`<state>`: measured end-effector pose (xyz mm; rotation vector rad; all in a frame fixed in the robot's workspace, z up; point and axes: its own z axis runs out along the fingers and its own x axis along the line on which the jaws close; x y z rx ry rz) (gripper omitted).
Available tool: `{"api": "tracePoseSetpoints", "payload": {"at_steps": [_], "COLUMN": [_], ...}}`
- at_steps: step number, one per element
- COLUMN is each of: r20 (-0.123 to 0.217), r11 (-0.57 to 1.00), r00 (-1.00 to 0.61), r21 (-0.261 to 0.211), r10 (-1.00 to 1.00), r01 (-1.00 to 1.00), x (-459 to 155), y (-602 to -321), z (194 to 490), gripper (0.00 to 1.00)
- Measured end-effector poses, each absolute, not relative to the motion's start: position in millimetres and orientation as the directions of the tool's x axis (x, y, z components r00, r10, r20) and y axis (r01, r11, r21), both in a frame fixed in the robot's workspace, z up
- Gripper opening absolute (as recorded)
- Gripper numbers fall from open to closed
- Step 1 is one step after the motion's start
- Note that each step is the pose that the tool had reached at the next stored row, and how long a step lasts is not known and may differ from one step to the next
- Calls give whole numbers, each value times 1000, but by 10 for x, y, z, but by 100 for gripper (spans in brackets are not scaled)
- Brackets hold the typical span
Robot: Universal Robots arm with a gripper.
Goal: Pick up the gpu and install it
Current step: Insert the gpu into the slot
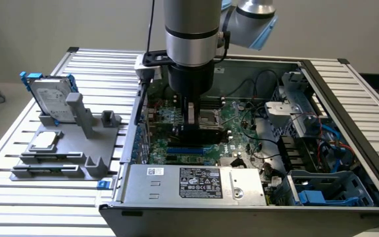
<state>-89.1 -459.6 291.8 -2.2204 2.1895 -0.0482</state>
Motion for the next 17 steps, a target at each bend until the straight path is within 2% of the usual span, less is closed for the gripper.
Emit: {"api": "tracePoseSetpoints", "payload": {"at_steps": [17], "r20": [5], "r11": [-4], "r00": [4], "r21": [-38], "r10": [-1000], "r01": [-999], "x": [-917], "y": [-4594], "z": [2816], "gripper": [27]}}
